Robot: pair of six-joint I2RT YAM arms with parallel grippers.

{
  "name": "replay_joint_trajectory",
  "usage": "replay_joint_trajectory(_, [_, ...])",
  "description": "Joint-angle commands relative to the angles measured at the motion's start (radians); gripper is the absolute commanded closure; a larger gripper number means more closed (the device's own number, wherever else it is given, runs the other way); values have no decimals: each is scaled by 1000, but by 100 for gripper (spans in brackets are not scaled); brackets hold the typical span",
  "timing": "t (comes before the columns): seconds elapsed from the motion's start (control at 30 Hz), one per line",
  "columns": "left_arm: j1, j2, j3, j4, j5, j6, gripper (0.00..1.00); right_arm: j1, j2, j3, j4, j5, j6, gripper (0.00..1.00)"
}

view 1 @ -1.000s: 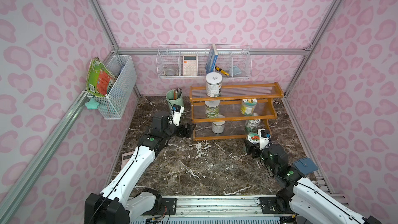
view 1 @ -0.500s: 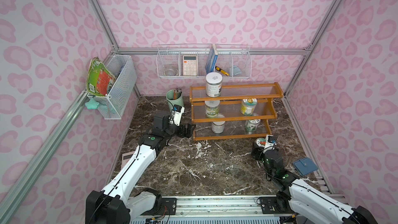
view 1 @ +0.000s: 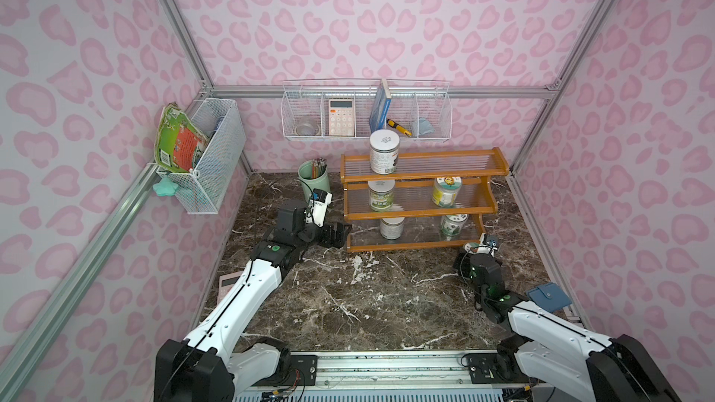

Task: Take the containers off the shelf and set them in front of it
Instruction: Place the container at the center of the board.

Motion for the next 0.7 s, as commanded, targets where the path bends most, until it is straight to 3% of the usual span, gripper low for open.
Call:
replay_joint_trajectory(0.0, [0, -7, 0, 10, -2, 9, 0, 3, 44, 41, -63, 8, 53, 40])
replay_joint_trajectory(0.17, [0, -14, -4, 12, -10, 9, 0, 18, 97, 80, -118, 35, 85, 39])
replay_joint_trajectory(0.47, [0, -14, -12, 21, -16, 9, 0, 75, 116, 98, -168, 116, 136, 21])
replay_joint_trajectory(0.67, [-1, -17, -15, 22, -25, 11, 1, 97, 122, 113, -196, 161, 153, 2])
